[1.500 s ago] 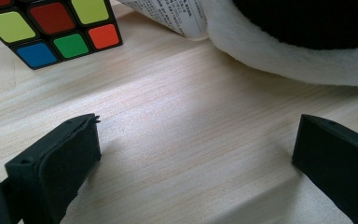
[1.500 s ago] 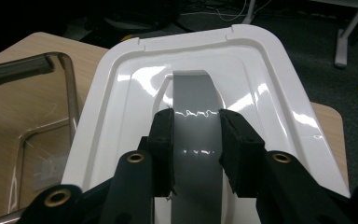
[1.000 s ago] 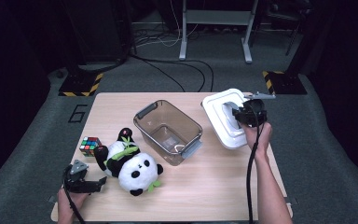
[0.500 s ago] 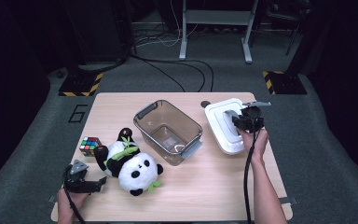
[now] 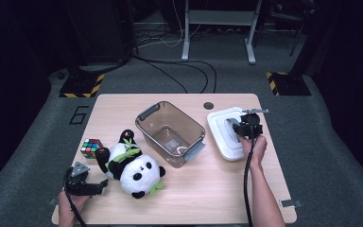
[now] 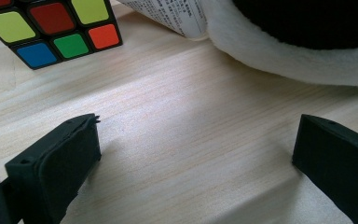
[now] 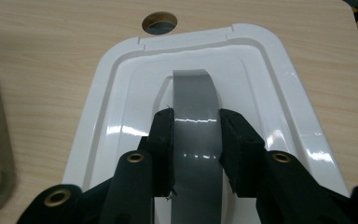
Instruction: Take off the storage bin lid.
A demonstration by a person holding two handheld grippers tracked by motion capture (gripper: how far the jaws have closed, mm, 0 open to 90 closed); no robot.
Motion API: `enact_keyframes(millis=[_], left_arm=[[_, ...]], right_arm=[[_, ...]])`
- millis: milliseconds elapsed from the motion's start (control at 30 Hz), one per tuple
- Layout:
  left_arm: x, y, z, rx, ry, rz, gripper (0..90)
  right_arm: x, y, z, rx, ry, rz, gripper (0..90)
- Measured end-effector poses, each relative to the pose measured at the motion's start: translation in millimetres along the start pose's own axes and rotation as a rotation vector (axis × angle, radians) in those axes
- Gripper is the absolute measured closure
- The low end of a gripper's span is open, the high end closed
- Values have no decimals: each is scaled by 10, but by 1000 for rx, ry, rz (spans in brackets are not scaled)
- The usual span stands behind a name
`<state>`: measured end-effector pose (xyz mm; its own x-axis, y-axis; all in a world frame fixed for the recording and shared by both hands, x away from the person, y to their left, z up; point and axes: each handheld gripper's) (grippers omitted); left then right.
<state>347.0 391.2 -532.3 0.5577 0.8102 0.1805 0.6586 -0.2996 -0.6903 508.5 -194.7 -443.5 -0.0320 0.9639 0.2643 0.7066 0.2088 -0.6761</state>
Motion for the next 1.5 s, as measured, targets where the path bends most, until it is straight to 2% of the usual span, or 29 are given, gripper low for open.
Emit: enact_keyframes(millis=[567,733,833,933,1000,1033,1100,1167,1500], left_arm=[[-1,0,0,0,-2,0,5],[0,1,0,-1,-1,0,5],[0,1,0,-1,-1,0,5],[0,1,0,-1,-1,0,5],[-1,0,0,0,-2,1,5],[-1,1,0,-1,-1,0,5],[-1,1,0,-1,-2,0,5],[-2,0,0,1,-3,1,5],[-1,0,0,0,-1,-1,5]], right_arm=[[-30,295,157,54,13,47,666],[-61,320,186,59,21,45,666],[-62,316,182,63,10,48,649],[-51,276,179,60,-10,51,509],[-46,227,180,53,-8,44,452],[-41,193,184,56,-19,39,386],[-18,138,201,57,-31,30,341],[5,75,230,57,-52,17,256],[88,-165,454,71,-127,-84,33]])
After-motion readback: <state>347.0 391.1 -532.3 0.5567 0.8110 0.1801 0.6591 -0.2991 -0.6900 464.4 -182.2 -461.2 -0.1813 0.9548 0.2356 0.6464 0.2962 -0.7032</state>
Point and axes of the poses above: each handheld gripper's, and its own axes: y roughly forward along the jaws, z roughly out of its underside, x roughly to its left, and after that the axes turned 15 degrees about y, right-handed
